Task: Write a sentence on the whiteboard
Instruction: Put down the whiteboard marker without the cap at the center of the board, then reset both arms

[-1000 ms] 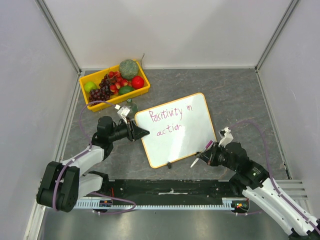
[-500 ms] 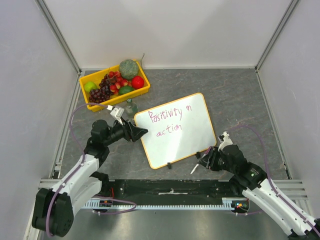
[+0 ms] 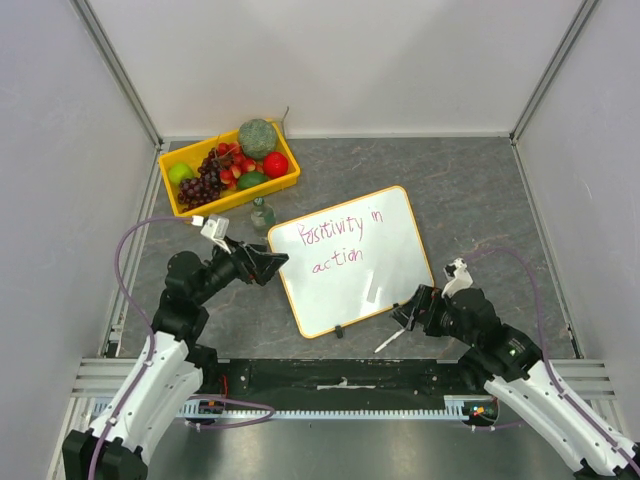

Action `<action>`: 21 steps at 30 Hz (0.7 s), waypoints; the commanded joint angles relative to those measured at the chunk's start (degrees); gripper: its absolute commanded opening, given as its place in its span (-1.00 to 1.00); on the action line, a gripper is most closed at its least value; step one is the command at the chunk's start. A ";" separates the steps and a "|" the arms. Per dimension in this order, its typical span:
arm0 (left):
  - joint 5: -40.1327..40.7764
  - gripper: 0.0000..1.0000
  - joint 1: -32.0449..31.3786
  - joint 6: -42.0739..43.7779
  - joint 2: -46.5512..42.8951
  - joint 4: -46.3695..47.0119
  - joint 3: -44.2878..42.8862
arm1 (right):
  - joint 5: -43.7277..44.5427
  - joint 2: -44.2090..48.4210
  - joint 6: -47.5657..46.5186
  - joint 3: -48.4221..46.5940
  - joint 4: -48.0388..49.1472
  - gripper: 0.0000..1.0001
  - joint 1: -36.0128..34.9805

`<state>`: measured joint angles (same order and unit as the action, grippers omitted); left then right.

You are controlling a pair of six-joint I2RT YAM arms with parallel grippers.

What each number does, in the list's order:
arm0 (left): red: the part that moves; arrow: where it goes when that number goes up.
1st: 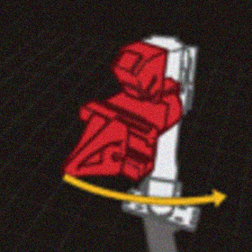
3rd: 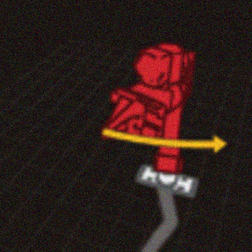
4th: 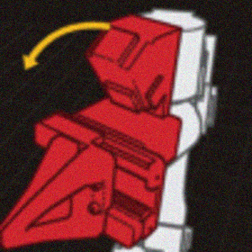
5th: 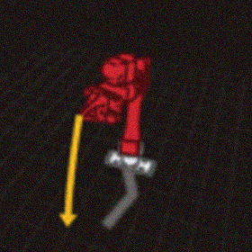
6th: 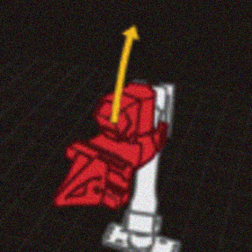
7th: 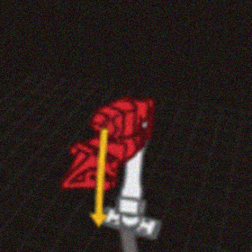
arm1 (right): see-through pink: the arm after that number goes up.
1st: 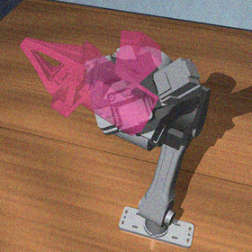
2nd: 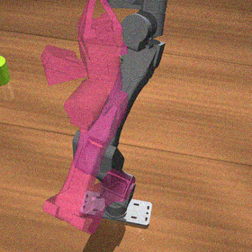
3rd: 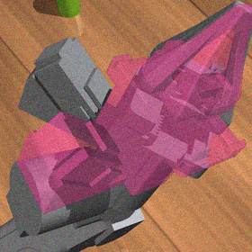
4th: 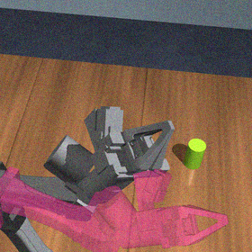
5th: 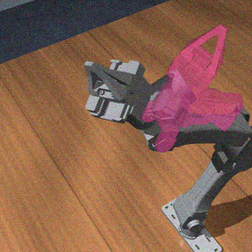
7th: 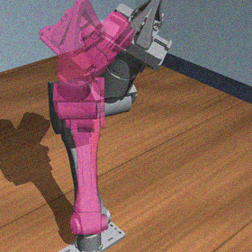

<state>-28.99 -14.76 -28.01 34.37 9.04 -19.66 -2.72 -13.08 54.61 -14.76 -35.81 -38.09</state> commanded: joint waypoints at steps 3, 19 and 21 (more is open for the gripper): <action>0.52 0.89 0.00 -5.47 -2.99 -3.93 -4.07 | 5.43 -4.48 -6.25 -5.88 4.70 0.96 0.03; 21.07 0.93 0.00 -3.54 -4.75 -24.59 -12.24 | 39.52 -20.67 -27.60 -17.85 18.04 0.96 0.03; 24.49 0.93 0.00 -3.37 -4.66 -25.12 -12.16 | 42.87 -19.53 -32.35 -15.92 23.13 0.96 0.03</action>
<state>-13.26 -14.76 -31.92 29.71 -12.43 -29.98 26.35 -33.87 33.54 -30.68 -22.76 -38.09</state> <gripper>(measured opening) 0.963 0.980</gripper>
